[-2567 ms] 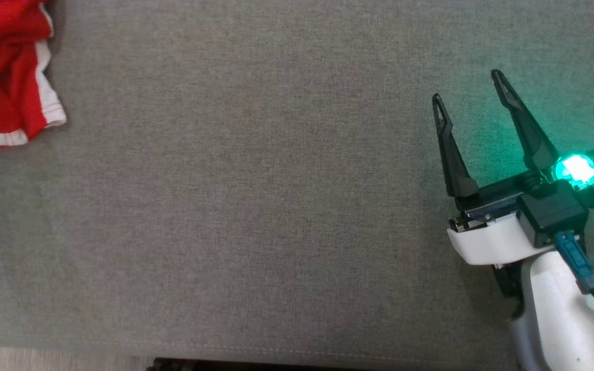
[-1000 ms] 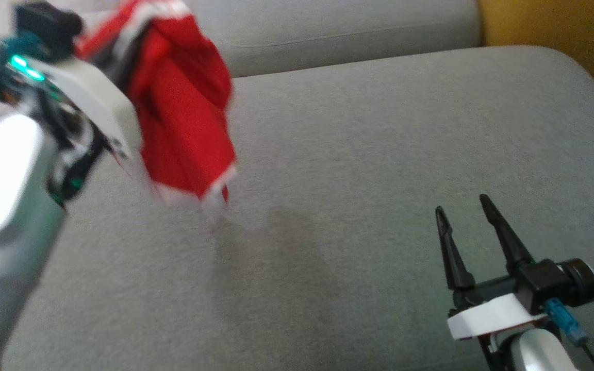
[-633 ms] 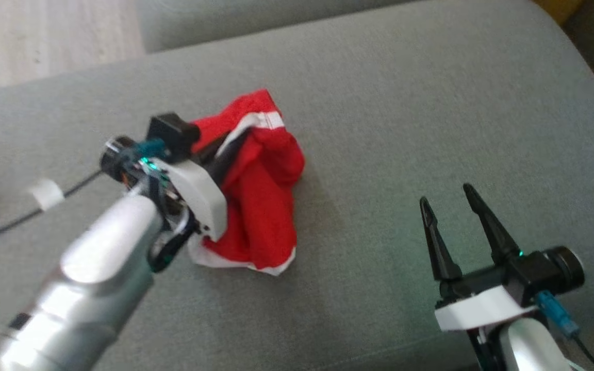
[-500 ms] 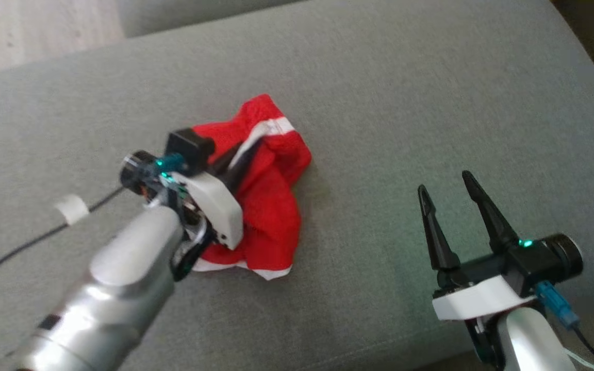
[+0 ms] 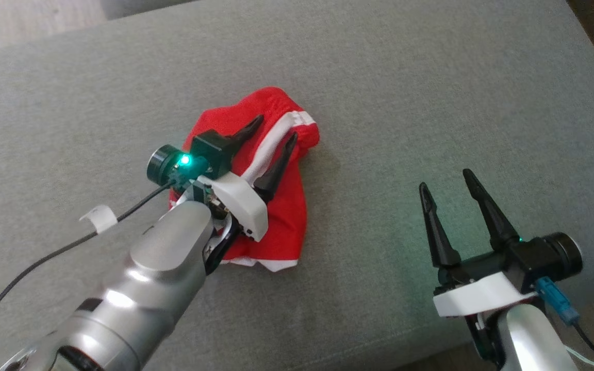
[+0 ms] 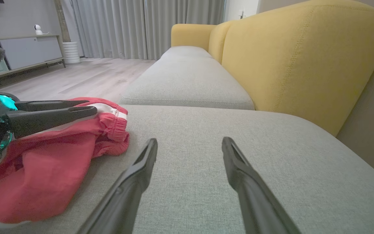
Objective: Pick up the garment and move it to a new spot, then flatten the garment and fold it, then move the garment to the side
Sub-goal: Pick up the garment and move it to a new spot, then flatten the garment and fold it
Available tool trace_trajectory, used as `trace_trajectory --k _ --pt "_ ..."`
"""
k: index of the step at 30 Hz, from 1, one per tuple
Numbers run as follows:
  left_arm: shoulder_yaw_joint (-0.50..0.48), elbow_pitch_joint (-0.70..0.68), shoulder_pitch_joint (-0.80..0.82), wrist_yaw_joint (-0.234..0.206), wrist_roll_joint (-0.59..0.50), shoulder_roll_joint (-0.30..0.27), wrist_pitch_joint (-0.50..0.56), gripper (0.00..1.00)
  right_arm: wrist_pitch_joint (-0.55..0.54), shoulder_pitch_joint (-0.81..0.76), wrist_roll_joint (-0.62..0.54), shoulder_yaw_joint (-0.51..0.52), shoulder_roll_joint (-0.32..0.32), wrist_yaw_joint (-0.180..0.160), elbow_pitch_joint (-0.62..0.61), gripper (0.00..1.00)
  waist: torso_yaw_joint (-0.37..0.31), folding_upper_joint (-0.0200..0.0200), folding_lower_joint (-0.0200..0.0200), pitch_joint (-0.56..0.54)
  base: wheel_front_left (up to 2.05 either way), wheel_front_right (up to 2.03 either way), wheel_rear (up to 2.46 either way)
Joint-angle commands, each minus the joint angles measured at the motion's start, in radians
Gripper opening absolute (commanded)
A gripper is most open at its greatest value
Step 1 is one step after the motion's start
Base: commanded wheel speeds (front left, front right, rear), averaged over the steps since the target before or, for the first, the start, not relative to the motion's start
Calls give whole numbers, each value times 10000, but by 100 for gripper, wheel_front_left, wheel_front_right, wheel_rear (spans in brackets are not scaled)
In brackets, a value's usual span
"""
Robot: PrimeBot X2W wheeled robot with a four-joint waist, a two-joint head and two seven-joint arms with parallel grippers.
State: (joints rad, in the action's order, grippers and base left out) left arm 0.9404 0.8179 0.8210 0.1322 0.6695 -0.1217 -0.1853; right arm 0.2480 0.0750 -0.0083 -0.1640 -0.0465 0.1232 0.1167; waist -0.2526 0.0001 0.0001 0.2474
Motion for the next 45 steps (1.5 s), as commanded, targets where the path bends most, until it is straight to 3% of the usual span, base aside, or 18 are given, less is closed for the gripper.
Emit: trace_trajectory --k 1,7,11,23,33,45 --pt "-198 -122 493 -16 124 -84 -188 100 108 317 35 -154 -38 75 -239 100 177 -1 -1 -173 0 0 0" --pt "-350 13 170 -59 244 57 -623 100 121 182 -27 49 -37 75 -68 100 852 -1 -1 -883 0 0 0" --pt "-711 -288 -471 -309 360 76 -736 100 125 -10 -61 329 -37 75 42 100 1429 -1 -1 -1508 0 0 0" --pt "-2572 -3020 -3880 -1841 39 -903 -762 100 131 -805 -15 1125 -37 75 185 100 2916 -1 -1 -2768 0 0 0" --pt "-4524 -6002 -7603 -3212 -454 -1920 -763 100 134 -1173 118 1101 -37 75 208 100 3174 -1 -1 -3062 0 0 0" --pt "-5366 -7302 -9166 -3493 -849 -1888 -764 100 136 -1608 403 883 -37 75 287 100 3134 -1 -1 -3149 0 0 0"
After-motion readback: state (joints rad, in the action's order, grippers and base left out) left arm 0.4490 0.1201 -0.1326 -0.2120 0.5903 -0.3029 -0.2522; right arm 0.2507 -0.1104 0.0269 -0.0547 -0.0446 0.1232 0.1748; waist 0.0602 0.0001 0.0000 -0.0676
